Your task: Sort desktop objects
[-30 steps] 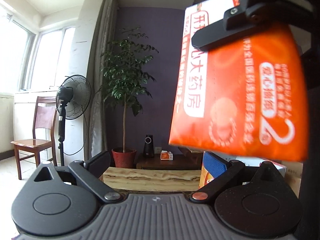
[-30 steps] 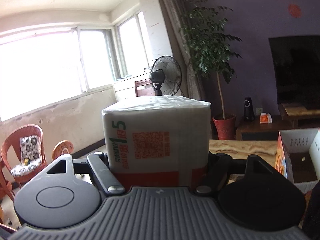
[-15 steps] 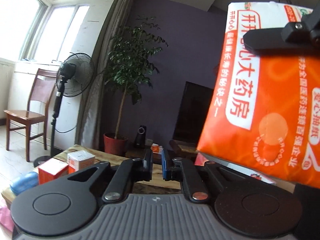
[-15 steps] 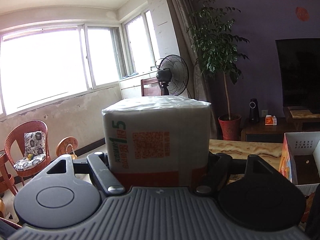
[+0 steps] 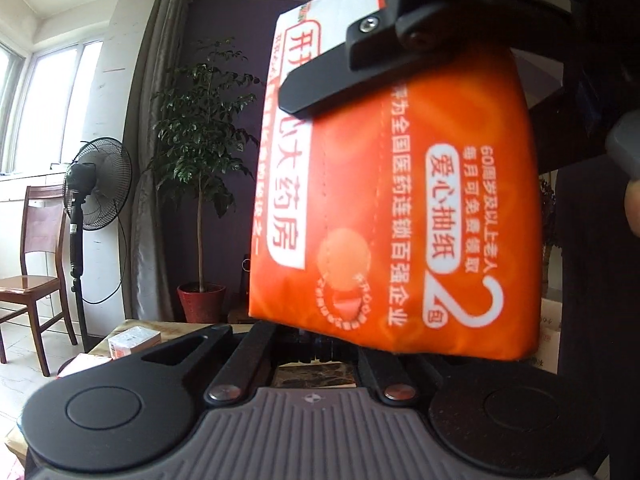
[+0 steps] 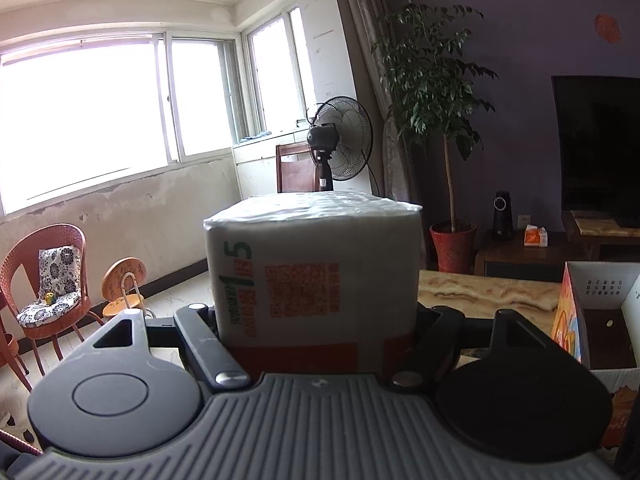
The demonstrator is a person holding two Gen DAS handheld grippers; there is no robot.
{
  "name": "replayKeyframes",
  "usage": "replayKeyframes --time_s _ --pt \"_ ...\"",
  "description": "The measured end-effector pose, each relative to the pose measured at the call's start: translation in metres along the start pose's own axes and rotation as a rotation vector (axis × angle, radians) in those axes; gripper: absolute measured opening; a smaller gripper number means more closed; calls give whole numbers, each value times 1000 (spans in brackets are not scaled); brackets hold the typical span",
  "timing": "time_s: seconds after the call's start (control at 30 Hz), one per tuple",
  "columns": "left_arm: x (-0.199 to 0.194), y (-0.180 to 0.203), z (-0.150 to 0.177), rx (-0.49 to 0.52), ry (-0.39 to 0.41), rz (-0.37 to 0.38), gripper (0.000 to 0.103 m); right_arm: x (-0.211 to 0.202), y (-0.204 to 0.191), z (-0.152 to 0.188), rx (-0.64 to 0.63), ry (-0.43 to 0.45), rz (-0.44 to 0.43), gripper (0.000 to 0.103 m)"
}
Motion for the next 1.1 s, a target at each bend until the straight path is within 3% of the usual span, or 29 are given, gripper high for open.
replayKeyframes --time_s 0.43,0.83,1.1 --pt "-3 -2 0 21 12 8 0 -2 -8 1 -31 -20 -30 81" --pt "-10 2 0 21 23 -4 0 -12 -13 -19 -26 -77 -44 82" --pt "-8 1 1 36 25 -9 0 -9 -19 -47 -96 -236 -64 82"
Point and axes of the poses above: each gripper's, at about its wrist camera, not at the fingertips, and x roughly the way its jaws point, y to its right, z to its underside, the point moved 3 cm from there along x, roughly the way its jaws point, and after that the axes turned 9 degrees about z, right-handed, at the moved point
